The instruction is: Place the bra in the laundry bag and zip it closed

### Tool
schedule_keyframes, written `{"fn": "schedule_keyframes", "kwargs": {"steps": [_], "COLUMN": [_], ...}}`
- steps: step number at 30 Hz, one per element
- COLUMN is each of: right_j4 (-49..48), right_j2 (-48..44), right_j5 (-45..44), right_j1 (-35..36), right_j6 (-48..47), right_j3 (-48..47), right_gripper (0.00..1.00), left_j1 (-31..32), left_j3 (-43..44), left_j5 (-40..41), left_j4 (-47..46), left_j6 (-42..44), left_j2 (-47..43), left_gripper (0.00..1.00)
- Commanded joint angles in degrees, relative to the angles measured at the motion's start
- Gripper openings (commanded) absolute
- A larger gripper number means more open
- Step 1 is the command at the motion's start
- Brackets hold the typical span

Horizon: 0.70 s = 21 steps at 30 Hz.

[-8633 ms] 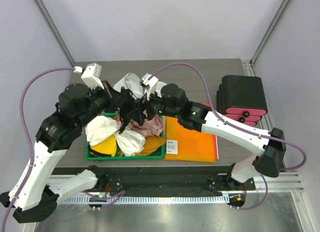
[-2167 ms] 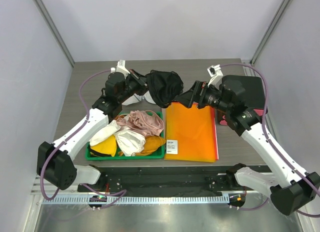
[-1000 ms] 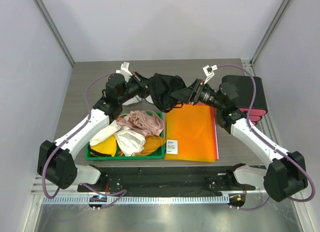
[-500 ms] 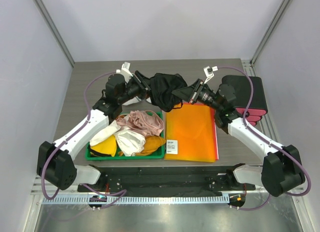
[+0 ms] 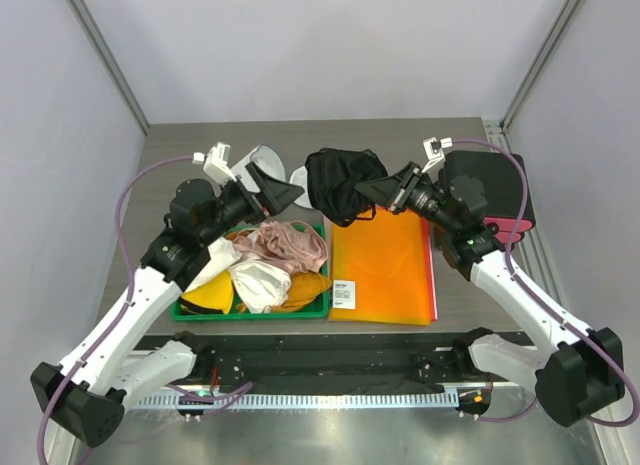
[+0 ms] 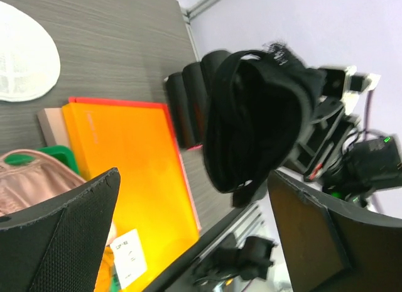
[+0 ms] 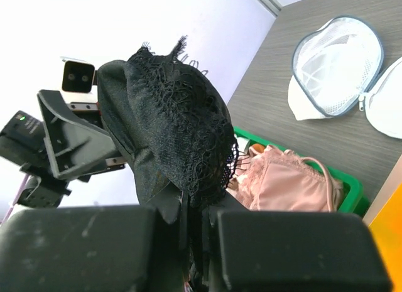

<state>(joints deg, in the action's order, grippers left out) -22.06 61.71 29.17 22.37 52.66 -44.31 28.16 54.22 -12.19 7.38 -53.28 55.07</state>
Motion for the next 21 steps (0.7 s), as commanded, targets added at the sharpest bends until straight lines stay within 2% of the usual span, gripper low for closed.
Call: {"fn": "schedule_keyframes", "kwargs": {"steps": [1, 5, 8, 15, 21], "right_j4": [3.51, 6.5, 8.26, 13.17, 15.12], "right_j2": [-3.7, -5.81, -7.39, -9.33, -10.12], "right_j5": [3.69, 5.28, 5.46, 5.82, 5.46], "right_j1": [0.04, 0.04, 0.04, 0.04, 0.04], "right_j6": [-1.86, -2.39, -3.0, -5.72, -7.4], "right_j3": [-0.86, -0.51, 0.19, -0.24, -1.56], "right_gripper": [0.01, 0.01, 0.01, 0.01, 0.01], "left_j1": [2.33, 10.57, 14.28, 14.99, 14.9], "left_j3": [-0.96, 1.94, 2.74, 2.56, -1.91], "left_j5": [-4.51, -1.28, 0.23, -1.62, 3.9], "left_j4": [-2.37, -3.5, -5.61, -8.61, -3.52], "left_j6": [8.35, 14.68, 18.2, 16.54, 16.63], "left_j2": [-0.05, 1.62, 2.32, 4.17, -3.11], "left_gripper": [1.0, 1.0, 1.0, 1.0, 1.0]}}
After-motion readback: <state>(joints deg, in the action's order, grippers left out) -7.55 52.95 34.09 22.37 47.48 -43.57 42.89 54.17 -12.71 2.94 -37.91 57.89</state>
